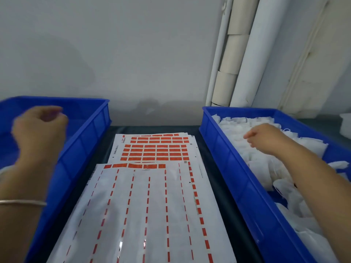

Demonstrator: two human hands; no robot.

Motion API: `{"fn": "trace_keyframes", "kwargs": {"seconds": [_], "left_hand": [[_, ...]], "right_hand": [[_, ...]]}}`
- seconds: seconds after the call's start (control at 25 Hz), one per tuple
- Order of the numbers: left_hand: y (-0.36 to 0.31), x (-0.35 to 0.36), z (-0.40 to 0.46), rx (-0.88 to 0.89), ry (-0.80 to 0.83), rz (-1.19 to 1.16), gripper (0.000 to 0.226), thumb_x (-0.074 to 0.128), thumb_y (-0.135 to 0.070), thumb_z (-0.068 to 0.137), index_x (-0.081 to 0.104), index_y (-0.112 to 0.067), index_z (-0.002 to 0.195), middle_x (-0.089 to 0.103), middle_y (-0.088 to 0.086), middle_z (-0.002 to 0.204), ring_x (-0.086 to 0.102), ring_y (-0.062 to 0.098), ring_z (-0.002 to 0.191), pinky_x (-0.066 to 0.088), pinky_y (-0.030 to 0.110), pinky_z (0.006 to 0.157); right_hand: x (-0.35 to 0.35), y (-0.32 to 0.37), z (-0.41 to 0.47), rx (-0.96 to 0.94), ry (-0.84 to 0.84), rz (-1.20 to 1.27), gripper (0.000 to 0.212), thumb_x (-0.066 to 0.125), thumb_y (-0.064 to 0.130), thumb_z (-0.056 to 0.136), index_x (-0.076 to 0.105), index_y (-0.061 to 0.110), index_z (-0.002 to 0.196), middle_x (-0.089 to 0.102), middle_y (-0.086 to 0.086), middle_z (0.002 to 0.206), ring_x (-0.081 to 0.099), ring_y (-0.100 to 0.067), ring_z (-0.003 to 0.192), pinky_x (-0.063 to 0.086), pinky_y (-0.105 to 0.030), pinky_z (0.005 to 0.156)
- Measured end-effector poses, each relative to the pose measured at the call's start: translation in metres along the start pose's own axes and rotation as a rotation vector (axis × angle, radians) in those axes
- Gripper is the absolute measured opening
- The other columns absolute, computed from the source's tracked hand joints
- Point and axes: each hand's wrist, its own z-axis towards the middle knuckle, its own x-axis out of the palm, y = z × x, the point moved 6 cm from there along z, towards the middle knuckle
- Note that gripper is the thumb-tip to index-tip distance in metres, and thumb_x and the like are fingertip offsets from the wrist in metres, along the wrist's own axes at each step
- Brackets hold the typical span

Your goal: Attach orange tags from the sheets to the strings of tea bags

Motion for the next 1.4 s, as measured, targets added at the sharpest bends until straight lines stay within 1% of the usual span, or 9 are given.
{"fn": "trace_keyframes", "kwargs": {"seconds": [0.2,0.36,0.48,0.68,0.88,0.96,1.08,1.16,1.4], "left_hand": [[0.005,0.130,-0.106,0.139,0.484,0.227,0.020,0.063,-0.020,0.088,0.066,-0.026,0.107,0.063,-0.012,0.094,0.058,-0.001,0.070,0.042,0.009,0.053],[0.019,0.177,-0.152,0.174,0.696,0.287,0.019,0.063,-0.024,0.087,0.068,-0.028,0.105,0.064,-0.016,0.097,0.055,-0.004,0.069,0.038,0.002,0.047],[0.025,0.192,-0.171,0.179,0.790,0.266,0.018,0.061,-0.025,0.088,0.068,-0.027,0.105,0.064,-0.015,0.099,0.053,-0.006,0.068,0.037,0.000,0.051],[0.034,0.192,-0.171,0.133,0.839,0.253,0.018,0.059,-0.024,0.090,0.069,-0.026,0.105,0.063,-0.016,0.098,0.054,-0.005,0.070,0.036,0.000,0.053],[0.013,0.182,-0.167,0.030,0.887,-0.036,0.013,0.061,-0.023,0.088,0.065,-0.035,0.084,0.065,-0.021,0.085,0.063,0.001,0.078,0.045,0.005,0.055],[-0.007,0.171,-0.156,-0.005,0.843,-0.209,0.010,0.065,-0.032,0.084,0.062,-0.040,0.090,0.064,-0.025,0.092,0.064,0.002,0.086,0.047,0.007,0.056],[-0.019,0.157,-0.135,-0.050,0.820,-0.408,0.059,0.064,-0.050,0.065,0.046,-0.044,0.121,0.053,-0.028,0.112,0.057,-0.001,0.099,0.050,0.013,0.067],[-0.013,0.148,-0.124,-0.050,0.814,-0.383,0.070,0.066,-0.051,0.059,0.042,-0.044,0.125,0.052,-0.028,0.111,0.054,-0.003,0.098,0.049,0.015,0.073],[0.047,0.144,-0.111,-0.182,0.708,-0.257,0.008,0.068,-0.034,0.074,0.070,-0.031,0.082,0.069,-0.024,0.080,0.066,0.001,0.076,0.051,0.011,0.058]], "right_hand": [[0.055,-0.037,0.012,-0.064,0.328,-0.272,0.040,0.059,0.008,0.089,0.057,0.017,0.128,0.062,-0.003,0.120,0.058,-0.017,0.104,0.044,-0.025,0.089],[0.062,-0.038,0.024,-0.120,0.194,-0.282,0.010,0.066,0.021,0.086,0.068,0.021,0.096,0.062,0.003,0.093,0.052,-0.007,0.073,0.041,-0.020,0.066],[0.060,-0.035,0.028,-0.165,0.121,-0.255,0.004,0.067,0.022,0.086,0.069,0.018,0.086,0.058,-0.002,0.100,0.052,-0.012,0.078,0.043,-0.024,0.074],[0.009,-0.022,0.024,-0.031,-0.018,0.214,0.012,0.064,0.016,0.086,0.061,0.019,0.075,0.058,0.000,0.095,0.051,-0.013,0.082,0.037,-0.027,0.076],[-0.042,0.049,-0.008,-0.217,-0.252,0.531,0.015,0.062,0.026,0.089,0.058,0.032,0.076,0.060,0.021,0.082,0.053,0.005,0.076,0.038,-0.021,0.062],[-0.036,0.092,-0.024,-0.332,-0.183,0.615,0.017,0.066,0.024,0.086,0.060,0.035,0.074,0.063,0.023,0.077,0.057,0.008,0.074,0.042,-0.015,0.061],[0.008,0.145,-0.052,-0.478,0.027,0.649,0.022,0.068,0.018,0.083,0.063,0.035,0.072,0.064,0.024,0.068,0.060,0.012,0.068,0.045,-0.004,0.056],[0.048,0.166,-0.065,-0.517,0.160,0.579,0.024,0.068,0.020,0.083,0.062,0.039,0.069,0.063,0.024,0.070,0.061,0.008,0.072,0.044,-0.005,0.057],[0.129,0.163,-0.062,-0.382,0.309,0.577,0.015,0.065,0.032,0.086,0.062,0.040,0.075,0.061,0.025,0.074,0.060,0.002,0.070,0.039,-0.006,0.056]]}}
